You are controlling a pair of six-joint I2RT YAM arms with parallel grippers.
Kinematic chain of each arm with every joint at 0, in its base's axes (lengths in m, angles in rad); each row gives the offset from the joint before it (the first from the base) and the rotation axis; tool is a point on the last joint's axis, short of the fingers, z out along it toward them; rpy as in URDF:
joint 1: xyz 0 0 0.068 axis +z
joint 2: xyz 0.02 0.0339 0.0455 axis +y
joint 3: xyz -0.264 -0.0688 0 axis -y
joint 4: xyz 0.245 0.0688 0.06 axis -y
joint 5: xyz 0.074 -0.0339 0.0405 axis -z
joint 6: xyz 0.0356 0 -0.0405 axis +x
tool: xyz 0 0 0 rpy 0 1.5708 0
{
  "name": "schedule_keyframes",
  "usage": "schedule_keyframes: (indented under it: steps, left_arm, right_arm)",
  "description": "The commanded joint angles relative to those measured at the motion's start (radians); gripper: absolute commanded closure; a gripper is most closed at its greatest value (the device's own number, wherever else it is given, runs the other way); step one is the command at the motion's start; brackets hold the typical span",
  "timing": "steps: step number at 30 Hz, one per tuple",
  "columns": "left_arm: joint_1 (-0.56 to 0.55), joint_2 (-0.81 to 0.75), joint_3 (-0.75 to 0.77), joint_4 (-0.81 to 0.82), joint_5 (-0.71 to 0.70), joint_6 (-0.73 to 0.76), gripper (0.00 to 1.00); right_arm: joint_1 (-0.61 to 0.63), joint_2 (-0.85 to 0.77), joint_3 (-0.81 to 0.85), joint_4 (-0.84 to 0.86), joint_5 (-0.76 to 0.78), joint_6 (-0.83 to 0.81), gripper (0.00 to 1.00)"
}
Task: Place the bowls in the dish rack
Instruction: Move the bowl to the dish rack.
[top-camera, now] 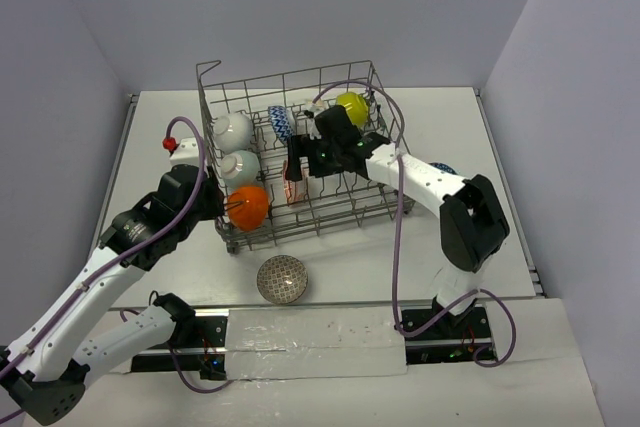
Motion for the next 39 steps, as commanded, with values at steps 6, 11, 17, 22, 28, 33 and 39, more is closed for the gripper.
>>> schedule_keyframes:
  steps: [6, 11, 17, 22, 28, 33, 39]
  left_arm:
    - [-0.015, -0.007, 0.04, -0.073, 0.059, -0.023, 0.68]
    - [-0.015, 0.002, 0.046, -0.12, 0.034, -0.046, 0.69]
    - [-0.016, 0.022, 0.102, -0.231, -0.041, -0.074, 0.68]
    - [-0.016, 0.069, 0.135, -0.312, -0.095, -0.098, 0.67]
    - [-0.018, 0.119, 0.129, -0.329, -0.109, -0.127, 0.68]
    - [-0.018, 0.118, 0.135, -0.329, -0.11, -0.144, 0.68]
    - [-0.019, 0.152, 0.15, -0.429, -0.167, -0.187, 0.68]
  right_arm:
    - [-0.033, -0.184, 0.0, -0.008, 0.047, -0.051, 0.0]
    - [-0.033, -0.311, -0.028, -0.027, 0.094, -0.069, 0.0]
    - [-0.041, -0.429, -0.071, -0.059, 0.184, -0.115, 0.0]
    - [-0.042, -0.49, -0.106, -0.067, 0.245, -0.129, 0.0]
    - [-0.042, -0.558, -0.16, -0.045, 0.255, -0.133, 0.0]
    - [-0.042, -0.572, -0.166, -0.042, 0.258, -0.137, 0.0]
    - [-0.042, -0.576, -0.166, -0.044, 0.248, -0.137, 0.0]
